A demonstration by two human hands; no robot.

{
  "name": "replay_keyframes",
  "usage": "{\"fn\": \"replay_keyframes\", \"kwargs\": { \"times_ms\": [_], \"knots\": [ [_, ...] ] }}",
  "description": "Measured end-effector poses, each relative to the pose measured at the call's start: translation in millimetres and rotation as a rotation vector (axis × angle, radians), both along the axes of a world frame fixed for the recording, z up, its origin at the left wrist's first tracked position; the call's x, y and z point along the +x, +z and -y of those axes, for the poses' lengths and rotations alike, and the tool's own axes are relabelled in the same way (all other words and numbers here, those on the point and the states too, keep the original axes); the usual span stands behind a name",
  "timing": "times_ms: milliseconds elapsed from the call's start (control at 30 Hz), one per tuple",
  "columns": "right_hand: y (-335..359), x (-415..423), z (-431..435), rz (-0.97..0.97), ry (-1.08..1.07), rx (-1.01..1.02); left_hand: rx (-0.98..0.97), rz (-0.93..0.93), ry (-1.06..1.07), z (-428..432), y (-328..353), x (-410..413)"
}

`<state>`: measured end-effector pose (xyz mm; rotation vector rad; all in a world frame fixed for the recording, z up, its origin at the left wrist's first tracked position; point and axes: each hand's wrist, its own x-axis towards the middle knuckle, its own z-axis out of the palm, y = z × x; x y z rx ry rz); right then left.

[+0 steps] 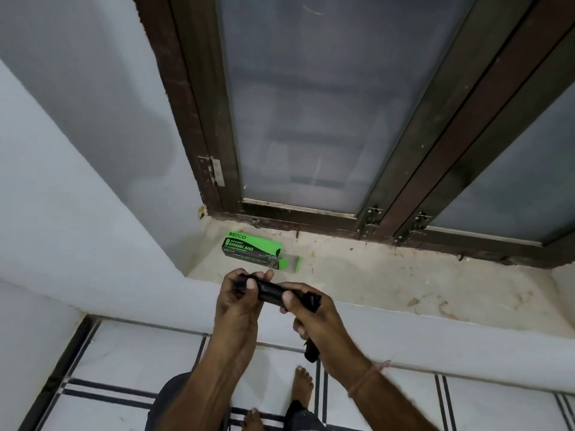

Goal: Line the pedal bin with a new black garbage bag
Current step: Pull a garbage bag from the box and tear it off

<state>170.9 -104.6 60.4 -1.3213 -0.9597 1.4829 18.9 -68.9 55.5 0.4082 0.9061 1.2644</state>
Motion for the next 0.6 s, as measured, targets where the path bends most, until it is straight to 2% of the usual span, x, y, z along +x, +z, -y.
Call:
{"fn": "replay_keyframes", "kwargs": {
  "times_ms": [133, 167, 233, 300, 367, 467, 600],
  "knots": [
    [-15, 25, -19, -0.046, -0.156, -0.041, 0.114, -0.537, -0.069, -21, -11, 10],
    [-20, 34, -26, -0.052, -0.202, -0.055, 0.168, -0.703, -0.063, -31, -16, 11],
    [-28, 50, -39, -0.051, -0.288, -0.068, 0.347, -1.148, -0.057, -57, -28, 5],
    [-35, 63, -52, -0.037, -0.353, -0.067, 0.492, -1.574, -0.179, -84, -42, -4],
    [-43, 73, -67, -0.027, -0.393, -0.069, 0.481, -1.832, -0.377, -104, -51, -9],
    [-59, 78, -86, 0.043, -0.39, -0.061, 0.405, -1.936, -0.531, -116, -57, -9],
    [-74, 77, -96, 0.187, -0.26, -0.036, 0.399, -1.881, -0.422, -119, -54, -7]
  ]
}}
